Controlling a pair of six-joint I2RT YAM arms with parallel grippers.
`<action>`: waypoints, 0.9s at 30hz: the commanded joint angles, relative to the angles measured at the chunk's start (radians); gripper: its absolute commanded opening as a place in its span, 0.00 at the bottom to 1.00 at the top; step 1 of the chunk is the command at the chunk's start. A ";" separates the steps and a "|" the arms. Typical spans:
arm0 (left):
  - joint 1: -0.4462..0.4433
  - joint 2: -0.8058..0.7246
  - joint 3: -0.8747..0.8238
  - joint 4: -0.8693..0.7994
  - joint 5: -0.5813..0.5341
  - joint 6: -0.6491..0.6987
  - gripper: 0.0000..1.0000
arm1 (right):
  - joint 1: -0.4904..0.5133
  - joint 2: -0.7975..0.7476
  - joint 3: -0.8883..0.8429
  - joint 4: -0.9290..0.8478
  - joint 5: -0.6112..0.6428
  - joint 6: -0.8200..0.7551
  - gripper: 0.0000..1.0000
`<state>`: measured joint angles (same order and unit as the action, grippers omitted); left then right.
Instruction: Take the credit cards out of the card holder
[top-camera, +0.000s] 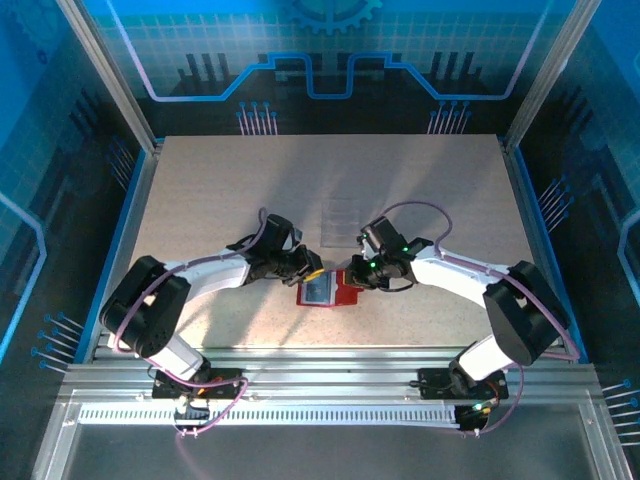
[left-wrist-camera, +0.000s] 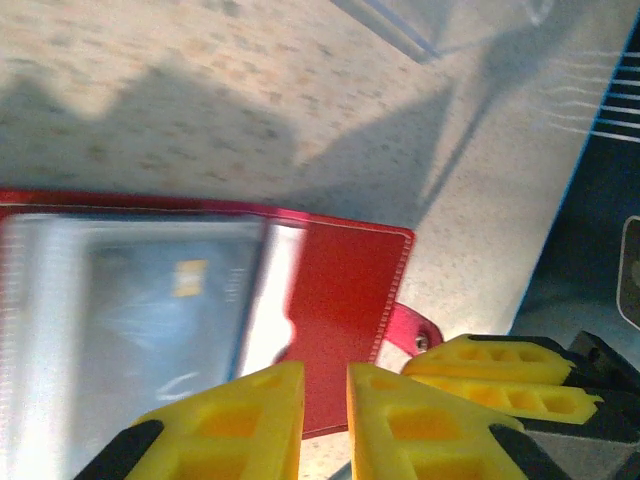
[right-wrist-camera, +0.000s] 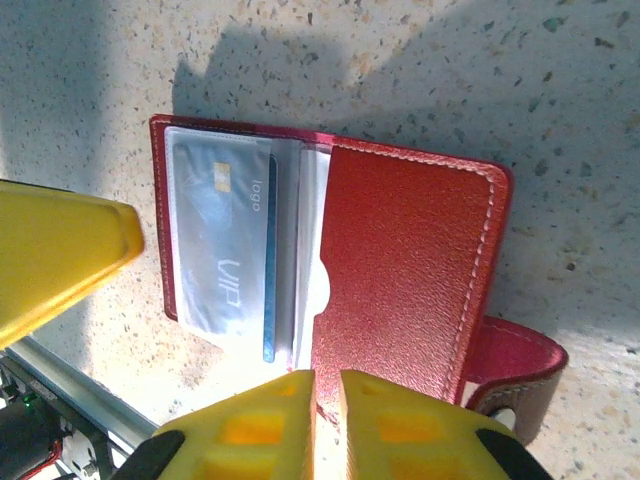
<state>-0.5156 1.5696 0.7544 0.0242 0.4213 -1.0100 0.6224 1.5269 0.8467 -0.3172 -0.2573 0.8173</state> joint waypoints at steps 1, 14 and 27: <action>0.030 -0.034 -0.036 -0.090 -0.022 0.057 0.20 | 0.003 0.039 -0.001 0.021 -0.034 -0.030 0.16; 0.048 -0.023 -0.050 -0.062 0.020 0.050 0.23 | -0.025 0.124 -0.005 -0.021 -0.011 -0.100 0.16; 0.045 -0.028 -0.056 -0.020 0.045 0.032 0.24 | -0.079 0.136 -0.023 -0.064 0.004 -0.163 0.16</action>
<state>-0.4728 1.5566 0.7151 -0.0139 0.4370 -0.9855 0.5583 1.6455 0.8364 -0.3397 -0.2657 0.6861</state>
